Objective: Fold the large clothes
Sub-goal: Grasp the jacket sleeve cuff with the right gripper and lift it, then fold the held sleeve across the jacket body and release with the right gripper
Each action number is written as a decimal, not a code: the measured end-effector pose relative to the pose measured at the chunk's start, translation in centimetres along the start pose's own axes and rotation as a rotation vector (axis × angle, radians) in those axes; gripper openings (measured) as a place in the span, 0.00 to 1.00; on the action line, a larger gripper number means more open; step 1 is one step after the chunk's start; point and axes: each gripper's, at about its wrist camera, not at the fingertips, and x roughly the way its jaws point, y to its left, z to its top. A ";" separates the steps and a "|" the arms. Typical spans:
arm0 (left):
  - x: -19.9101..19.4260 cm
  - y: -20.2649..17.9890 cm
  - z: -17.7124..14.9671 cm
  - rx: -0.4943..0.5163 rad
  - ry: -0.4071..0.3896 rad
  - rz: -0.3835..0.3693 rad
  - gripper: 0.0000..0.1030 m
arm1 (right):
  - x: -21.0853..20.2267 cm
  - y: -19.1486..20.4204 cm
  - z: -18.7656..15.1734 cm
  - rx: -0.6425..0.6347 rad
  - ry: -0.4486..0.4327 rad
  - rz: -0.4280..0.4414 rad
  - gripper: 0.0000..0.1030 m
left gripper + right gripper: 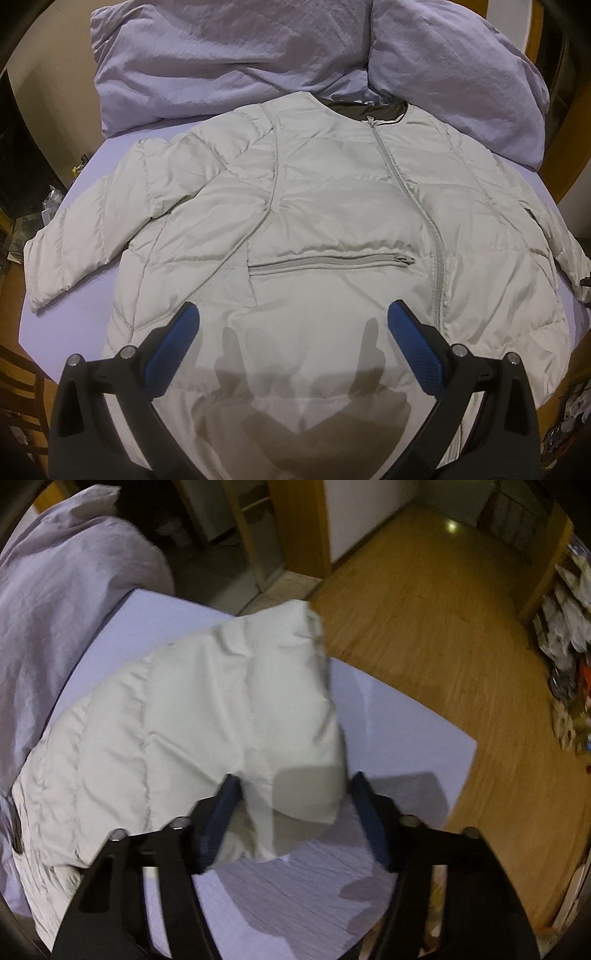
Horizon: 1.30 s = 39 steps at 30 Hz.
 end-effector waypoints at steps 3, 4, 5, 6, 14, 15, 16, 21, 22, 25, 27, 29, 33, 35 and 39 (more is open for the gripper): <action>0.4 0.2 0.2 -0.002 0.006 0.005 0.98 | -0.4 0.2 -0.1 -0.019 0.001 0.028 0.28; 0.4 0.3 0.3 -0.002 0.007 0.007 0.97 | -0.7 0.5 -0.1 -0.028 -0.003 0.024 0.23; 0.4 0.4 0.4 -0.005 0.007 0.008 0.97 | -1.0 0.9 -0.1 -0.040 -0.008 0.013 0.21; 0.4 0.5 0.5 -0.010 0.006 0.010 0.97 | -1.3 1.5 -0.1 -0.056 -0.014 0.000 0.20; 0.1 1.1 0.9 -0.103 0.006 0.044 0.97 | -6.8 10.3 1.6 -0.297 -0.130 0.119 0.17; 0.1 1.2 0.9 -0.119 0.008 0.042 0.97 | -7.6 11.8 1.7 -0.330 -0.132 0.152 0.17; 0.2 1.3 1.0 -0.129 0.009 0.039 0.97 | -8.7 14.0 1.7 -0.378 -0.138 0.192 0.17; 0.7 1.8 1.5 -0.143 0.002 0.016 0.97 | -13.0 22.6 -2.3 -0.558 -0.156 0.331 0.17; 0.9 1.9 1.6 -0.142 0.004 0.014 0.97 | -13.6 23.7 -3.5 -0.585 -0.151 0.347 0.17; 1.3 2.7 2.1 -0.139 0.012 -0.009 0.97 | -13.6 28.6 -7.0 -0.661 -0.108 0.375 0.17; 1.6 3.4 2.3 -0.130 0.014 -0.016 0.97 | -13.6 30.7 -9.0 -0.692 -0.077 0.387 0.17; 1.8 4.0 2.6 -0.124 0.014 -0.020 0.97 | -13.3 32.2 -11.2 -0.715 -0.048 0.406 0.17; 2.2 5.4 2.7 -0.117 0.016 -0.027 0.97 | -13.3 35.7 -15.3 -0.758 0.014 0.463 0.17; 2.4 6.2 2.6 -0.123 0.019 -0.029 0.97 | -13.2 37.6 -17.2 -0.784 0.039 0.487 0.17; 2.4 7.9 2.6 -0.138 0.021 -0.024 0.97 | -13.9 40.4 -21.7 -0.842 0.089 0.530 0.17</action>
